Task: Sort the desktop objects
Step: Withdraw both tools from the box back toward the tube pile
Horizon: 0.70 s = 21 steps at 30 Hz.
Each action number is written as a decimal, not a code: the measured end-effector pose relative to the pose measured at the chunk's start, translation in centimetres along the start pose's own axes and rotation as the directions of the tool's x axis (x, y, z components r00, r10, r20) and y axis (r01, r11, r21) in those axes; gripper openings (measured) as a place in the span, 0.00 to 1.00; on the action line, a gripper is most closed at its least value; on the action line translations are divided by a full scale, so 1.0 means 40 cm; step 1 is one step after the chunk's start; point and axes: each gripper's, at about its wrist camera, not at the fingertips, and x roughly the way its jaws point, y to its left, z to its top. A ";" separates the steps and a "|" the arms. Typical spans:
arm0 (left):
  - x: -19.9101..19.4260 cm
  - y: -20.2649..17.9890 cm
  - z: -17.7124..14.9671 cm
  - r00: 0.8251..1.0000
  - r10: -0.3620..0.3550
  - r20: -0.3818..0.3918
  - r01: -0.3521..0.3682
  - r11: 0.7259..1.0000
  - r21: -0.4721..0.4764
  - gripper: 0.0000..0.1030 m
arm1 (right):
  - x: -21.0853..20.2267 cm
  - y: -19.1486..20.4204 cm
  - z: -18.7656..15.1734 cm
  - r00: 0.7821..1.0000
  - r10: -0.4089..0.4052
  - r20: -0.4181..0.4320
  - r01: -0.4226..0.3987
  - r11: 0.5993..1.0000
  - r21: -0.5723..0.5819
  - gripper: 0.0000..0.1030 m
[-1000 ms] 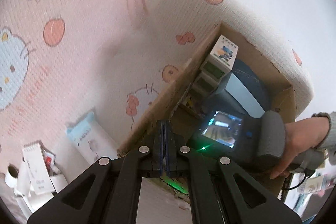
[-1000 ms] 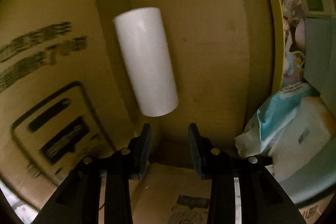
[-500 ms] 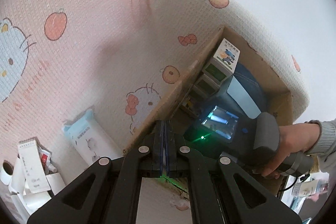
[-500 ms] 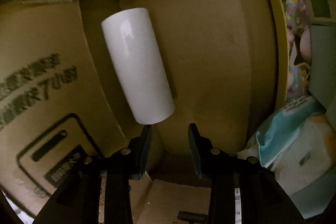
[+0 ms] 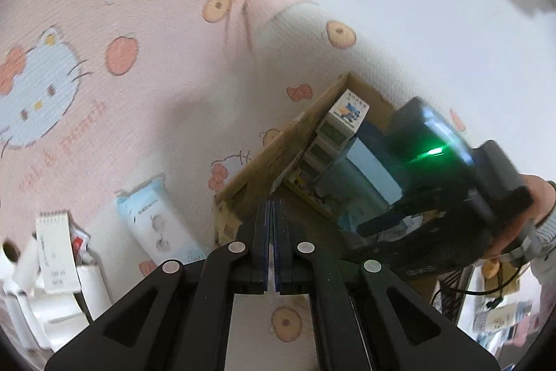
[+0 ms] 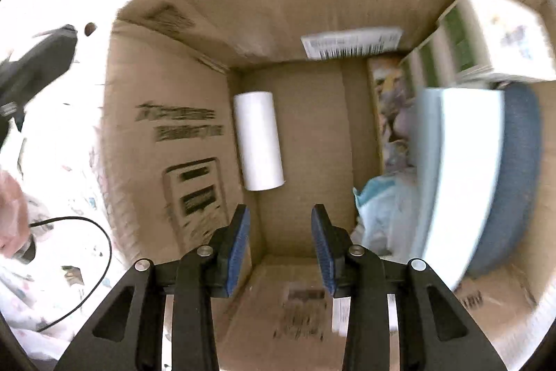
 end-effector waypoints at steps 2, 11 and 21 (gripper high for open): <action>-0.029 0.017 -0.027 1.000 -0.011 0.029 0.012 0.999 -0.031 0.01 | -0.072 0.000 -0.021 0.998 -0.040 0.038 0.041 0.999 -0.026 0.33; -0.108 0.100 -0.160 0.995 0.020 0.101 -0.005 0.988 -0.153 0.01 | 0.053 0.158 -0.020 0.969 -0.163 0.187 0.188 0.974 -0.124 0.33; -0.150 0.192 -0.326 0.960 0.143 0.240 -0.088 0.970 -0.226 0.01 | 0.080 0.322 -0.052 0.899 -0.283 0.335 0.364 0.908 -0.207 0.33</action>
